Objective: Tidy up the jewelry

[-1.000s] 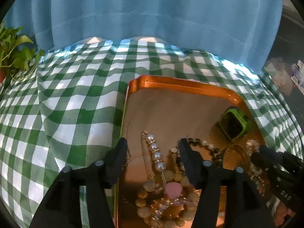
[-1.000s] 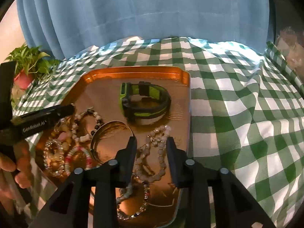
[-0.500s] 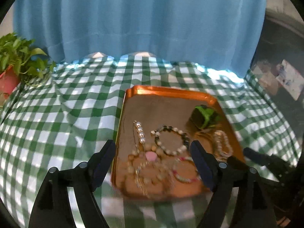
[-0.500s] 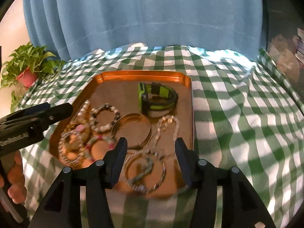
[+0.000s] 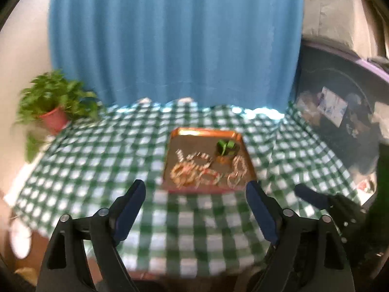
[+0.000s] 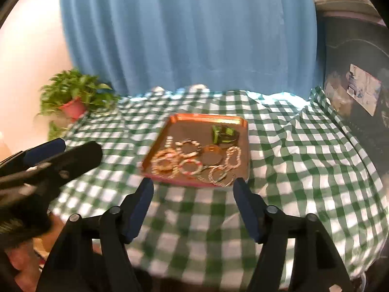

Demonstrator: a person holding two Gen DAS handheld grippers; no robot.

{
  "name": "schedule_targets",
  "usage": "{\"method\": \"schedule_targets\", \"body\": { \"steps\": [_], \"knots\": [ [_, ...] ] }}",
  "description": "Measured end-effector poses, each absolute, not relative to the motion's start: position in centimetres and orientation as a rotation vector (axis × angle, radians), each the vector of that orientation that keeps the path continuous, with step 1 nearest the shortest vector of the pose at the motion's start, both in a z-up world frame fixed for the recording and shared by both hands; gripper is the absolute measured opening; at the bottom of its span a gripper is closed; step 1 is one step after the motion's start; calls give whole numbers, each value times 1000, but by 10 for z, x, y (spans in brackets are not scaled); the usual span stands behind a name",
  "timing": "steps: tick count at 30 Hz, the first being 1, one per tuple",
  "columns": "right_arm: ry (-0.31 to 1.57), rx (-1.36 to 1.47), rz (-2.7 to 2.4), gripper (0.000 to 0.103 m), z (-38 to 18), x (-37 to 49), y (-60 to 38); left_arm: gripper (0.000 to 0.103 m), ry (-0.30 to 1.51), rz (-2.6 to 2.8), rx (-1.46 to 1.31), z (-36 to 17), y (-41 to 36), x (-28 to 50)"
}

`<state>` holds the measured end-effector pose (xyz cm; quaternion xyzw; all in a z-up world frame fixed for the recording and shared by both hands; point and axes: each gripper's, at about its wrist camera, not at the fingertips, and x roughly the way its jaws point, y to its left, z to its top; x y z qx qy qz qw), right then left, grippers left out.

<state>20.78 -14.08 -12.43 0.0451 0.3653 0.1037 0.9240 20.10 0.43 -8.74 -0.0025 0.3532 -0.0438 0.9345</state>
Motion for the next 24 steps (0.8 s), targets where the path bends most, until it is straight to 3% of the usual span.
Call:
{"method": "schedule_targets", "body": {
  "steps": [7,24],
  "knots": [
    [710,27,170,79,-85,137,-134,89,743,-66,-31,-61,4,125],
    [760,82,160,80,-72,80,-144,93,751,9,59,-41,-22,68]
  ]
}}
